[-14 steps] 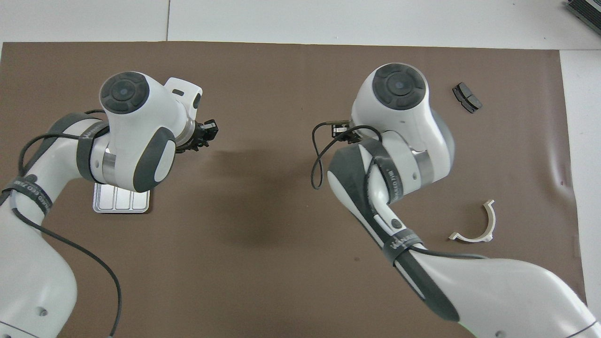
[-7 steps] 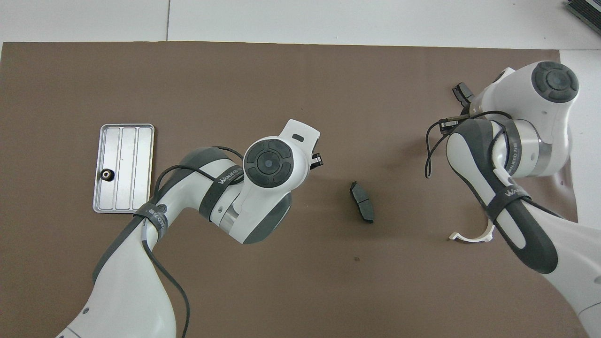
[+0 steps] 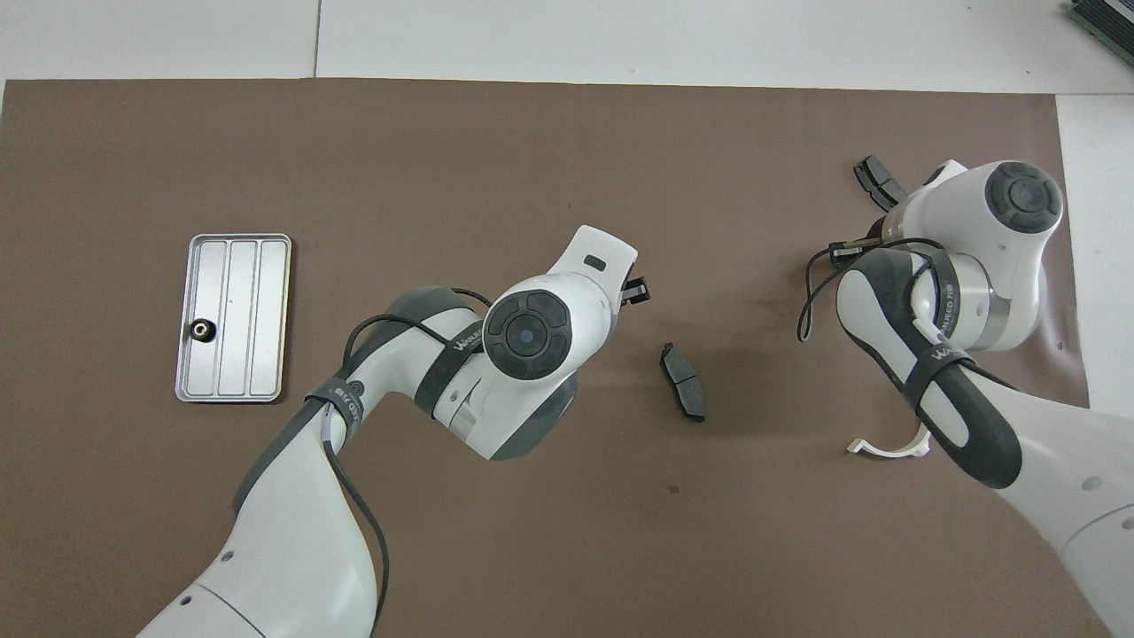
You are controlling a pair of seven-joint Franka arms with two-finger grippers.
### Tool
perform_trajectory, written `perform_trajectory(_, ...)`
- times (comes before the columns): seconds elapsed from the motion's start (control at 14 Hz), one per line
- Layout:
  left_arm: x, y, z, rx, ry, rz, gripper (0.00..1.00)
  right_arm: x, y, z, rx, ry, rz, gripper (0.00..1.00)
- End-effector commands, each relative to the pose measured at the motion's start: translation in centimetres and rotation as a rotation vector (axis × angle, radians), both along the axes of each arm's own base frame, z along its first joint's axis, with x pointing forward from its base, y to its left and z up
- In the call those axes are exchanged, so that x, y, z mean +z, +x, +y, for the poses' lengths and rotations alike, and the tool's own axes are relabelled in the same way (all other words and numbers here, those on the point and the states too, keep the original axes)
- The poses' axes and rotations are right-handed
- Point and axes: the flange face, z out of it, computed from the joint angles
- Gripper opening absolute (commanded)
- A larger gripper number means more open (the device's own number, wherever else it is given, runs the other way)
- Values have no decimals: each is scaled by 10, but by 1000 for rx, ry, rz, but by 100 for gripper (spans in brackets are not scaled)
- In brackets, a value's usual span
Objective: Place bearing gear from tray to pile
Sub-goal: 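Set the second gear mid-table with the left gripper while the right returns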
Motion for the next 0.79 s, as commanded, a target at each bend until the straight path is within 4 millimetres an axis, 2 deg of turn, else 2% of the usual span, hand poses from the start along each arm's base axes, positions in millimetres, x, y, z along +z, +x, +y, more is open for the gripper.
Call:
perform_trajectory(0.0,1,7,-3,6,-24,-22,100,-5,-1,-4,-4,21,-2,14)
perform_trajectory(0.07,2,10,1,15,-19,-15,100,-5,-1,-3,-9,22,-4,79)
perform_trajectory(0.14,2,13,6,21,-11,-7,100,-1,-1,-4,-11,23,-5,100)
perform_trajectory(0.21,4,21,22,42,13,15,100,7,-1,-3,-10,26,-5,100)
perform_trajectory(0.5,39,63,117,175,96,99,100,65,-6,17,0,46,-26,100)
perform_trajectory(0.57,41,70,139,189,119,124,100,77,-7,30,-5,51,-31,100)
perform_trajectory(0.71,37,78,188,123,205,196,100,97,-5,76,-3,62,-22,100)
